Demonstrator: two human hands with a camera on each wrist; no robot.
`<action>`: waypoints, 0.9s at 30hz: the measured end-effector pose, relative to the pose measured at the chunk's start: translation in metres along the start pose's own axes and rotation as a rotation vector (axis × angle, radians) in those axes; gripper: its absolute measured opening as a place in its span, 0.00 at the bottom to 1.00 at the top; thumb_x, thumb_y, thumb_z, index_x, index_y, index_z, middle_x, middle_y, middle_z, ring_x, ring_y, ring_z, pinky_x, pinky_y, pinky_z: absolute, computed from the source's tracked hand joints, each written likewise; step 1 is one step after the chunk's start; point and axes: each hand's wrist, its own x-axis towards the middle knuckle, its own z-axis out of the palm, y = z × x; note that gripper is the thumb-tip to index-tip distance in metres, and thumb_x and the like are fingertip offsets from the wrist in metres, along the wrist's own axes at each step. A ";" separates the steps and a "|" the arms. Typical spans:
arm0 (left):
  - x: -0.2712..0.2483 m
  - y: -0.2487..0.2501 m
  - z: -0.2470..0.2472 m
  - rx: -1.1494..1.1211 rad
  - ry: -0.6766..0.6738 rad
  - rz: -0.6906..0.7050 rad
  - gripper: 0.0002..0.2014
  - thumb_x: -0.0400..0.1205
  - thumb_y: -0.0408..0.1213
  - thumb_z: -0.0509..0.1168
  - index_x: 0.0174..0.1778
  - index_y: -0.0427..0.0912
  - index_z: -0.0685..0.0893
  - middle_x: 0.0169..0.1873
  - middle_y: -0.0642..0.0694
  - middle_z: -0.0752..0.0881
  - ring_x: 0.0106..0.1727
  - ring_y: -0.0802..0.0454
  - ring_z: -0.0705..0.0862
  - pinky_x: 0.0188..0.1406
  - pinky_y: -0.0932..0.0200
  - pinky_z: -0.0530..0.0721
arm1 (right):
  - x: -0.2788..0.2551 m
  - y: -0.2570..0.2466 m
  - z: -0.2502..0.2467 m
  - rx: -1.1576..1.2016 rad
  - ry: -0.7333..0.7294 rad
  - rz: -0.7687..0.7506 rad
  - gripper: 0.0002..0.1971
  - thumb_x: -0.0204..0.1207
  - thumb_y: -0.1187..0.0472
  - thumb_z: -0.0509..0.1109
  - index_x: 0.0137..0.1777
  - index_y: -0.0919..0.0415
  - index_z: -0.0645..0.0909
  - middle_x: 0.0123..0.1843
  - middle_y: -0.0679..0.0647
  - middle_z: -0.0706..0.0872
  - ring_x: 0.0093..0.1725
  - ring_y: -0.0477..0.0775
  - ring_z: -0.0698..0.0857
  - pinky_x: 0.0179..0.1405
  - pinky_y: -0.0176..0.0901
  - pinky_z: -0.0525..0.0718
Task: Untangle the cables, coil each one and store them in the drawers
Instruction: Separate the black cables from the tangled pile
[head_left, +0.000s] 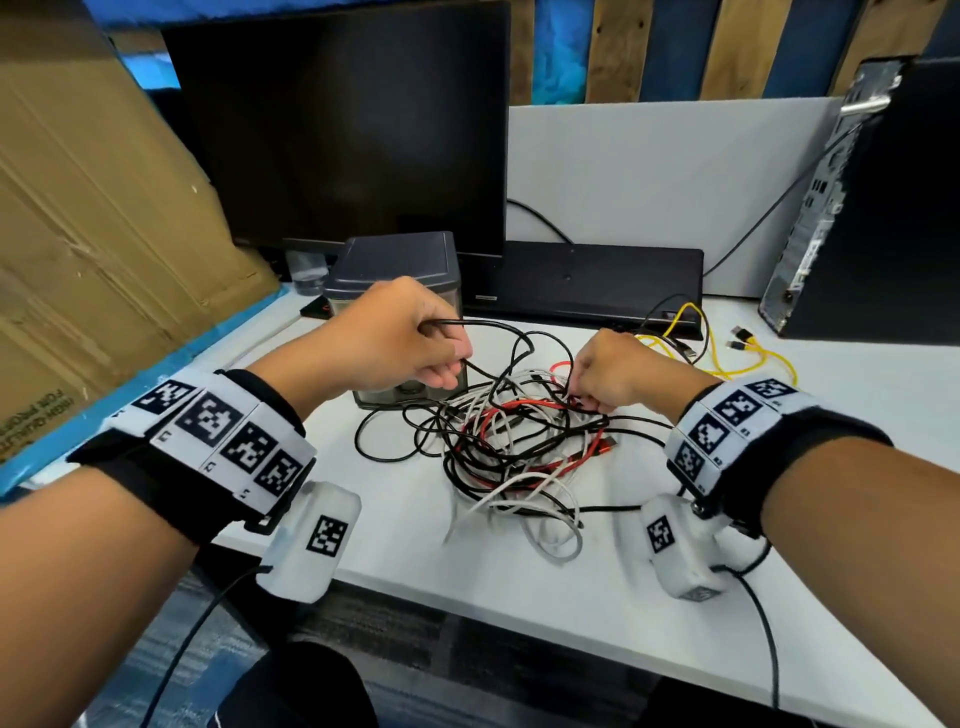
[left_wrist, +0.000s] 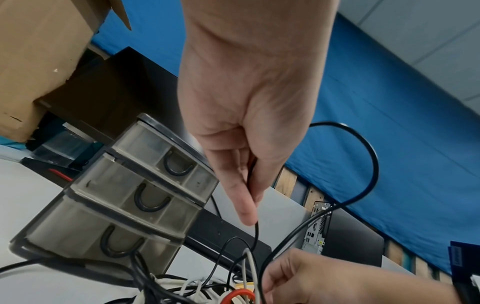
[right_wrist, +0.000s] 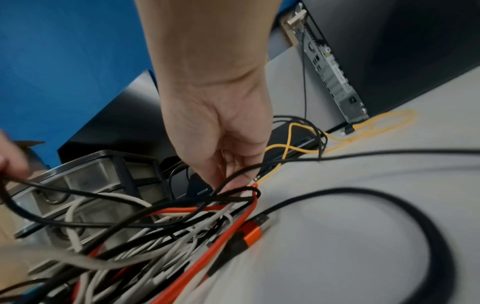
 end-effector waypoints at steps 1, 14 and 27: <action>0.001 0.000 0.001 0.003 -0.003 -0.010 0.04 0.85 0.31 0.71 0.49 0.36 0.91 0.39 0.40 0.94 0.40 0.51 0.95 0.41 0.61 0.93 | 0.001 0.001 0.000 0.017 -0.003 0.007 0.09 0.80 0.67 0.70 0.52 0.72 0.90 0.46 0.64 0.93 0.43 0.61 0.90 0.55 0.54 0.91; 0.014 -0.021 0.018 0.139 -0.042 -0.052 0.05 0.85 0.30 0.71 0.44 0.36 0.91 0.33 0.41 0.92 0.35 0.51 0.94 0.33 0.66 0.89 | 0.023 0.018 0.011 0.295 0.064 -0.049 0.12 0.83 0.71 0.66 0.44 0.60 0.89 0.39 0.62 0.88 0.32 0.54 0.85 0.27 0.40 0.82; 0.004 -0.018 0.000 0.233 -0.135 -0.037 0.06 0.82 0.30 0.73 0.51 0.44 0.89 0.38 0.47 0.94 0.41 0.50 0.94 0.40 0.57 0.93 | 0.008 -0.008 -0.008 -0.218 0.163 -0.186 0.12 0.81 0.71 0.61 0.42 0.55 0.81 0.50 0.57 0.86 0.47 0.60 0.84 0.40 0.45 0.80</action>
